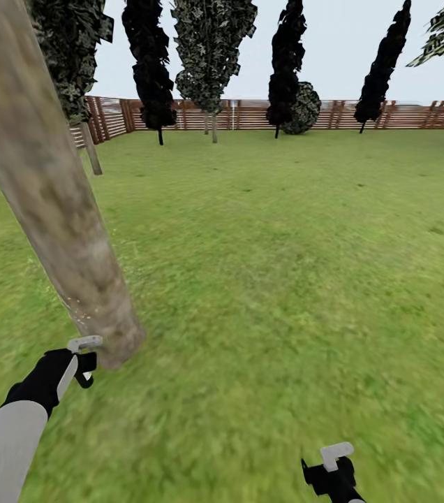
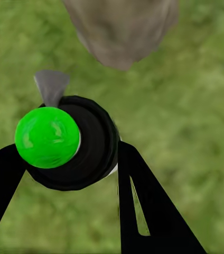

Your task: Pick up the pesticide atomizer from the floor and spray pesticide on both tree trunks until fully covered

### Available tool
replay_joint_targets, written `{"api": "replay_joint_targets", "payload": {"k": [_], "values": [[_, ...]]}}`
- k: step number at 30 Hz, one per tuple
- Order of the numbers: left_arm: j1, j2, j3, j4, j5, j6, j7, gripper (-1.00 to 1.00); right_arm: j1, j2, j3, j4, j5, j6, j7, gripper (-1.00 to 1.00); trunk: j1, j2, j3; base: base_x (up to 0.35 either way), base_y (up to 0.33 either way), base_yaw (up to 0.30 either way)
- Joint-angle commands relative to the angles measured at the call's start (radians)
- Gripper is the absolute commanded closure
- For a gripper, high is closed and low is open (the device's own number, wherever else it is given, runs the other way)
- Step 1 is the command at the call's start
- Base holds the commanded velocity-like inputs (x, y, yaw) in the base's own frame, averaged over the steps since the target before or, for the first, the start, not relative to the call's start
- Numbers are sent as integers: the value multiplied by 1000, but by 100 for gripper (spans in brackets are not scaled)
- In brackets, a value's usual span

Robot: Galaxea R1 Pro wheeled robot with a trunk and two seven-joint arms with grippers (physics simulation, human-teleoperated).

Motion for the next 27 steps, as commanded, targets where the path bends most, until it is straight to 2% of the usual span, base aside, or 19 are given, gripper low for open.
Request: {"api": "replay_joint_targets", "payload": {"k": [1,10,14,15,18,21,22,24,26,27], "values": [[0,0,0,0,0,0,0,100,0,0,0,0,0,0,0,-100,0,0,0,187,-230,46],[0,0,0,-3,0,0,0,100,-1,0,0,0,0,0,1,-100,0,0,0,163,-237,10],[0,-2,-2,-10,1,0,-1,100,0,0,0,0,0,0,0,-100,0,0,0,50,-268,234],[0,-5,-2,-10,1,0,-1,100,-1,0,0,0,0,0,0,-100,0,0,0,3,-275,271],[0,-35,-3,-11,0,-2,-2,100,-1,-1,-1,0,0,0,0,-100,0,0,0,6,-276,272],[-1,-35,-7,-15,-2,-3,-5,100,0,-1,0,0,0,0,0,-100,0,0,0,60,-276,272],[-1,-34,-7,-31,-2,0,-6,100,-1,-1,0,0,0,0,1,-100,0,0,0,22,-179,272],[-6,-34,-7,-133,-4,26,-8,100,0,-1,0,0,-1,0,1,-100,0,0,0,6,-52,272],[-16,-38,-8,-198,-8,121,-9,100,-1,-1,-1,0,-1,0,1,-100,0,0,0,1,-9,272],[-18,-40,-9,-223,-8,145,-9,100,-1,-1,-1,0,-1,0,1,-100,0,0,0,0,-3,272]]}}
